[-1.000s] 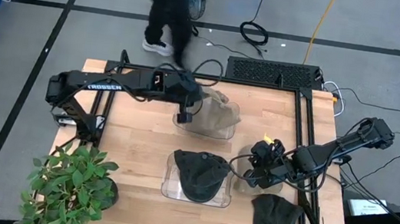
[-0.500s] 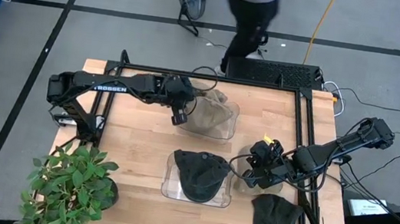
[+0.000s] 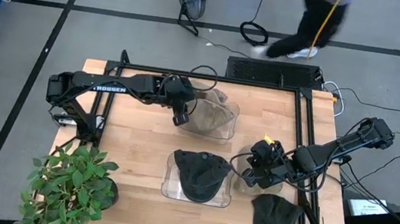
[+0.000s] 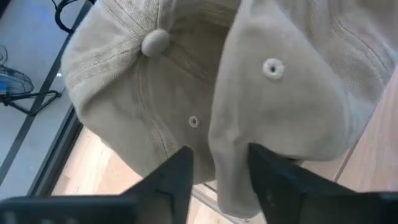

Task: Pick & Place hat
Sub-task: Adjust the brown cap in the top transparent bin, then put the brown cap into the top transparent bin

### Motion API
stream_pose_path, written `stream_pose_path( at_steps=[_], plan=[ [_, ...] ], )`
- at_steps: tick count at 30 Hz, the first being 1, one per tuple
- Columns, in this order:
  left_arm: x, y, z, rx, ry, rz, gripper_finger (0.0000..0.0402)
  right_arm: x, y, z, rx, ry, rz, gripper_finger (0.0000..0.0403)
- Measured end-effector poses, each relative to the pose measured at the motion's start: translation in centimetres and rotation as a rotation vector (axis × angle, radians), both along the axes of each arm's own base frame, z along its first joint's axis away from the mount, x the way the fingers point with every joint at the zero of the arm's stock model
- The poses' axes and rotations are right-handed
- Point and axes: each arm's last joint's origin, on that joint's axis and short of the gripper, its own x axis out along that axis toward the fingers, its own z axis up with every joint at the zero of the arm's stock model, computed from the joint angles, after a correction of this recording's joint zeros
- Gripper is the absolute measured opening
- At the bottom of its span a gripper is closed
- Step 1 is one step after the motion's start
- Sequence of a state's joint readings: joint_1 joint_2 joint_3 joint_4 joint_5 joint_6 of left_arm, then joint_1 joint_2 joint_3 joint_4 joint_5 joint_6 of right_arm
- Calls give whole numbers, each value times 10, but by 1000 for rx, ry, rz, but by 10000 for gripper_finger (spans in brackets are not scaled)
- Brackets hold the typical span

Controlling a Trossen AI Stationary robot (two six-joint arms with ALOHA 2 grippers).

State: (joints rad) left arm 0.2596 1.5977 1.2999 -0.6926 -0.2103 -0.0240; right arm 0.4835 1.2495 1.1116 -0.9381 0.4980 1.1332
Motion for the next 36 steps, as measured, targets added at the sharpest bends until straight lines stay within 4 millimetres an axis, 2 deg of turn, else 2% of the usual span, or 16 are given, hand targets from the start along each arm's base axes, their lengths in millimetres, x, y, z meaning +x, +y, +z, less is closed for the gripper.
stream_pose_path(
  at_steps=[5, 10, 17, 25, 30, 36],
  plan=[
    [-8, -2, 14, 13, -48, 0, 221, -7, -1, 1, 122, 22, -84, 0],
    [-22, -5, 38, 64, -116, -3, 250, -11, -3, 7, 173, 6, -87, 0],
    [-38, -9, 61, 89, -199, 1, 251, -17, -5, 13, 255, -32, -146, 0],
    [-38, -17, 63, 65, -219, -2, 237, -36, -9, 21, 474, 36, -257, 0],
    [-36, -26, 63, 50, -221, -46, 232, -36, 14, 18, 644, 145, -256, 0],
    [-35, -34, 63, 48, -214, -80, 234, -36, 54, 23, 720, 294, -326, 0]
  ],
)
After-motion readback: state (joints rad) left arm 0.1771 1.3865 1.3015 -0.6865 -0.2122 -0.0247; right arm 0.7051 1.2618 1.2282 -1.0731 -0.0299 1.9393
